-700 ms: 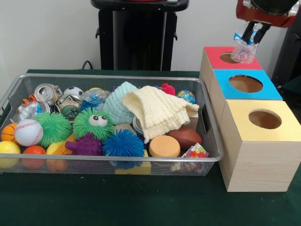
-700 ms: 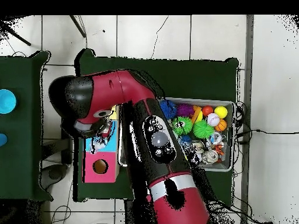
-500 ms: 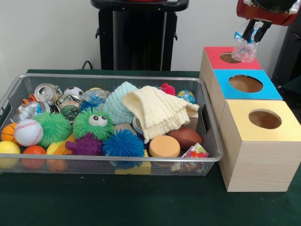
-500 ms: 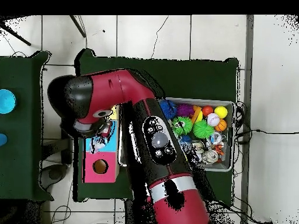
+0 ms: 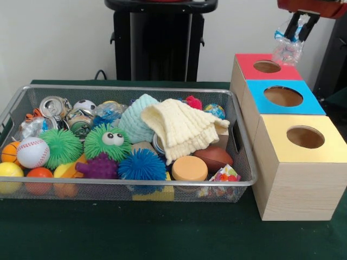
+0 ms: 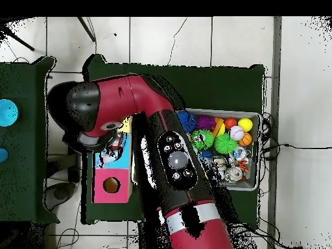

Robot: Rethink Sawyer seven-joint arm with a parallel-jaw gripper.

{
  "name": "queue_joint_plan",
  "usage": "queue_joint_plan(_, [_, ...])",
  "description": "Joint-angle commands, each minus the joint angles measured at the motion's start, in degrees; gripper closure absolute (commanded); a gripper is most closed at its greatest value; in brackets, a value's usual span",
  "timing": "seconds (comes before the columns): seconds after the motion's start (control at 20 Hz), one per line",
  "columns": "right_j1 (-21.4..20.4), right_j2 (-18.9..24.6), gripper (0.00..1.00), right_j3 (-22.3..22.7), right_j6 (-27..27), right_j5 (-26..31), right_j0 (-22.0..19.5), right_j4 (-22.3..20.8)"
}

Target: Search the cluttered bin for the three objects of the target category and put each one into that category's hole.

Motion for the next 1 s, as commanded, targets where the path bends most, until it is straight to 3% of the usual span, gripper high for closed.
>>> queue_joint_plan(0.05, [3.8,0.4,1.0,1.8,-0.7,5.9,-0.4,2.4])
queue_joint_plan(0.65, [9.1,-1.3,1.0,-0.5,4.0,13.0,0.7,4.4])
queue_joint_plan(1.0, [8.8,-1.6,1.0,-0.3,4.5,13.5,0.8,5.6])
